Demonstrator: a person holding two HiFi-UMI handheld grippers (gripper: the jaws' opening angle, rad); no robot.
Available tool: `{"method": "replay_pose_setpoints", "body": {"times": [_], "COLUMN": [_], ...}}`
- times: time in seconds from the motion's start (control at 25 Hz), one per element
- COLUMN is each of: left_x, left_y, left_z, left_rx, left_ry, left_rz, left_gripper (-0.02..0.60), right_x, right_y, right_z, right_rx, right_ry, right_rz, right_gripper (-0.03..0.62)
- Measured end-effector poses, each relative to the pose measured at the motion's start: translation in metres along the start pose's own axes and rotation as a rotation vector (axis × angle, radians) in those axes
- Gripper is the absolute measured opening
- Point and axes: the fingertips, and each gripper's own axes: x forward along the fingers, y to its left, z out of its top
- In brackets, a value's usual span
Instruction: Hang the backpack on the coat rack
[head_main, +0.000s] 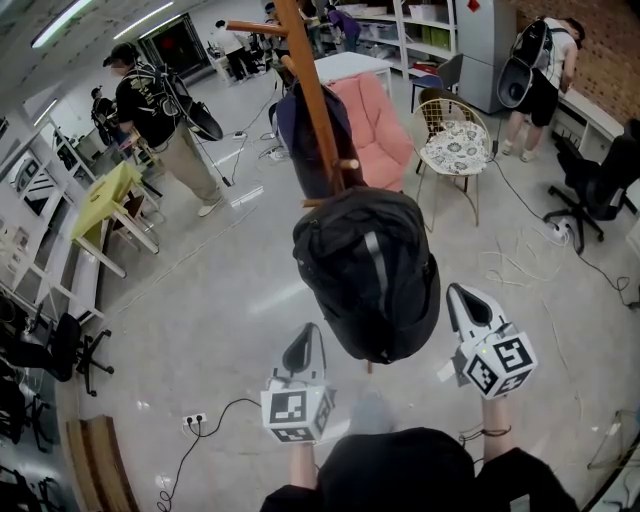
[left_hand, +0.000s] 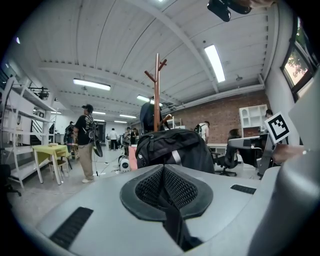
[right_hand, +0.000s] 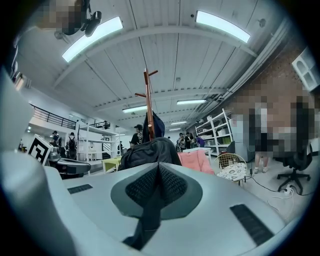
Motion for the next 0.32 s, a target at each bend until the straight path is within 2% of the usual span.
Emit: {"method": "replay_pose_setpoints", "body": {"times": [0.32], "left_x": [0.0080], "left_y": [0.0044], "left_z": [0.0000], "left_rx": [-0.003], "left_ry": [-0.013], "left_rz": [0.008], "left_gripper": [0.018], "right_x": [0.0050], "right_y": [-0.0080], "right_z": [0.0000], "right_rx": [-0.008], "right_ry": [-0.009], "right_rz": [-0.010], "right_gripper": [0.012]}}
